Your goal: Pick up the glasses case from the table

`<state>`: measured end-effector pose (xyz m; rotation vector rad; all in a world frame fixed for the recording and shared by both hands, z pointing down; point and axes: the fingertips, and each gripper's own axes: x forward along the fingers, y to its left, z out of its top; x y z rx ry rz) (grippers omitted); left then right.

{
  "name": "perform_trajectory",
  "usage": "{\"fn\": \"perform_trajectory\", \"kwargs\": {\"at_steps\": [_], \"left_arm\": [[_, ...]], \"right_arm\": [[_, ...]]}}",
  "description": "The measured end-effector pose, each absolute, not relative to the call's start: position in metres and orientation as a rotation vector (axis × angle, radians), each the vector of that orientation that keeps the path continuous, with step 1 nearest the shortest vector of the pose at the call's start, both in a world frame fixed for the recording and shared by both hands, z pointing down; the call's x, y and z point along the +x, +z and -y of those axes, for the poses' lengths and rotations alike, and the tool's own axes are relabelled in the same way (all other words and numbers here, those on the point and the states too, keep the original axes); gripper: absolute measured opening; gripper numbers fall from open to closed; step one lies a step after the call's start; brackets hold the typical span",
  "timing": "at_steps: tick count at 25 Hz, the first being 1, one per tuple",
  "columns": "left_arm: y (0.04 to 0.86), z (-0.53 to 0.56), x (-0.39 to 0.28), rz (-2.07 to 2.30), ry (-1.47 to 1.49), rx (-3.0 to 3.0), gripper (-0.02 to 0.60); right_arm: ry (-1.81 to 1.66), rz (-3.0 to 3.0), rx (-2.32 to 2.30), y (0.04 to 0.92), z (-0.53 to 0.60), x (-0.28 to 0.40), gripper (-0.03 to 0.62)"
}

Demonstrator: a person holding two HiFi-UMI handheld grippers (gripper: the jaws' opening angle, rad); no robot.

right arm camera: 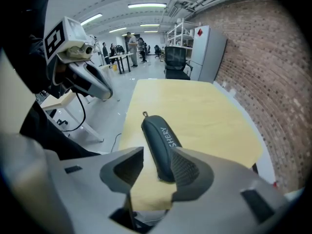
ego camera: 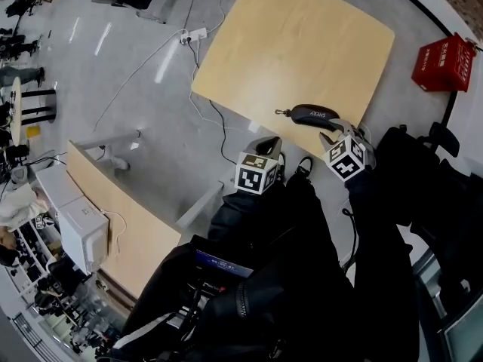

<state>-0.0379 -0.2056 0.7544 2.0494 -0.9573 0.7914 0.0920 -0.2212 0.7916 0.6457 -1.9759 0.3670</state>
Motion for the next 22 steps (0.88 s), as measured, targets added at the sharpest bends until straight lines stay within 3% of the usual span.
{"fn": "perform_trajectory", "kwargs": {"at_steps": [4,13,22], "left_arm": [[0.761,0.209,-0.04,0.957,0.796,2.036,-0.002],[0.765,0.211,-0.054,0.968,0.805,2.009,-0.002],[0.77,0.209,-0.07,0.988,0.823,1.995,-0.002]], "right_arm": [[0.311,1.943,0.553,0.804,0.234,0.093,0.244],[0.269,1.857,0.384,0.831,0.246,0.096,0.341],[0.302,1.797,0.233,0.864,0.246,0.092,0.368]]}}
